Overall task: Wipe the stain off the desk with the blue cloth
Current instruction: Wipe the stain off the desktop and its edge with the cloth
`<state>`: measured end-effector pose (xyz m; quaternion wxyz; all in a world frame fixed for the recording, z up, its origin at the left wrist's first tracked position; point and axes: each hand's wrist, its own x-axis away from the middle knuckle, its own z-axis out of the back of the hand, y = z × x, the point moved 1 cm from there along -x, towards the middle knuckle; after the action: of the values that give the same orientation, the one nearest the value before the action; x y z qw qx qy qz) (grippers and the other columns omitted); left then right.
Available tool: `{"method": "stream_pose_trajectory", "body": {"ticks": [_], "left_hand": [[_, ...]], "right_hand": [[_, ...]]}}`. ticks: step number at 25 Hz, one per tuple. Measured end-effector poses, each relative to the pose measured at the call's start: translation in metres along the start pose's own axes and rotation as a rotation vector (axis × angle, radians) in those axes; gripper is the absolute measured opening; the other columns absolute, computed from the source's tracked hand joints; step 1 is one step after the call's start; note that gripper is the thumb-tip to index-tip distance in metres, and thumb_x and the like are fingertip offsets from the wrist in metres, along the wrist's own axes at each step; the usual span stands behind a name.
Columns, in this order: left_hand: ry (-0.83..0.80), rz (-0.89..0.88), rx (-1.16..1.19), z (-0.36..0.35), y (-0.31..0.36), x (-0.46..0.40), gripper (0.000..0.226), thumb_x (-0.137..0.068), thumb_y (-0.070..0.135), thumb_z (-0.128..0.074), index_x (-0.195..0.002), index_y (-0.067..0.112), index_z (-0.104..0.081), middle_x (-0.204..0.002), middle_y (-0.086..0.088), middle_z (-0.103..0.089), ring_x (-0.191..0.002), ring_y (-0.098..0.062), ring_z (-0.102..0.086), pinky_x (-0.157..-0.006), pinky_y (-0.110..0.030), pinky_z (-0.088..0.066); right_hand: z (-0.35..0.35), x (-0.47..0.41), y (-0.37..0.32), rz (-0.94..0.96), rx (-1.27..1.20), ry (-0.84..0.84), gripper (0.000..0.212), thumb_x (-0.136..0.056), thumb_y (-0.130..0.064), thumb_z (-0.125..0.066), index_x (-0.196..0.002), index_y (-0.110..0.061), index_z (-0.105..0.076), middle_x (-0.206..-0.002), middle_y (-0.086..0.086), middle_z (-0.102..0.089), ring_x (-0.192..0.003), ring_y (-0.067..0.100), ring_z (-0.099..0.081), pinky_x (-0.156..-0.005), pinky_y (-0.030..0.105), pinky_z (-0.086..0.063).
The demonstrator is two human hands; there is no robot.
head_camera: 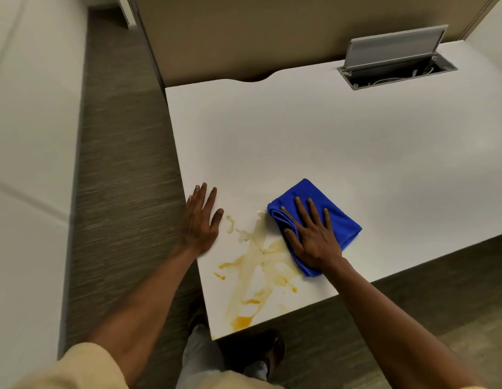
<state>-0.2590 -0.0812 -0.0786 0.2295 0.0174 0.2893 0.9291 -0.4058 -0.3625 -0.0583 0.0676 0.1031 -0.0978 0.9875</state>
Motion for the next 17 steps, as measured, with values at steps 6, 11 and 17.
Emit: {"method": "stream_pose_trajectory", "body": {"ticks": [6,11,17], "left_hand": [[-0.061,-0.051,-0.099,0.004,0.0,0.005,0.075,-0.1,0.056,-0.025,-0.163,0.015,-0.021,-0.172,-0.008,-0.006,-0.159,-0.026,-0.001,-0.129,-0.047,-0.003],[-0.045,-0.024,-0.117,0.001,0.002,0.002,0.077,-0.099,0.061,-0.019,-0.164,0.02,-0.017,-0.172,-0.008,-0.002,-0.159,-0.025,0.002,-0.129,-0.045,-0.001],[-0.029,-0.015,-0.089,0.006,0.006,0.002,0.078,-0.097,0.059,-0.022,-0.162,0.015,-0.023,-0.171,-0.011,-0.009,-0.159,-0.029,-0.004,-0.128,-0.048,-0.006]], "right_hand": [[-0.018,0.055,0.011,0.326,0.052,-0.028,0.062,-0.107,-0.065,-0.009,-0.165,-0.044,0.002,-0.175,-0.011,0.01,-0.162,0.021,0.011,-0.129,0.051,0.011],[-0.006,0.024,0.018,0.034,0.032,-0.009,0.06,-0.102,-0.066,0.003,-0.159,-0.048,0.011,-0.17,-0.016,0.025,-0.16,0.019,0.02,-0.129,0.05,0.013],[-0.024,0.035,-0.056,0.106,-0.023,-0.014,0.06,-0.104,-0.066,0.0,-0.161,-0.051,0.011,-0.173,-0.015,0.017,-0.16,0.023,0.021,-0.127,0.055,0.012]]}}
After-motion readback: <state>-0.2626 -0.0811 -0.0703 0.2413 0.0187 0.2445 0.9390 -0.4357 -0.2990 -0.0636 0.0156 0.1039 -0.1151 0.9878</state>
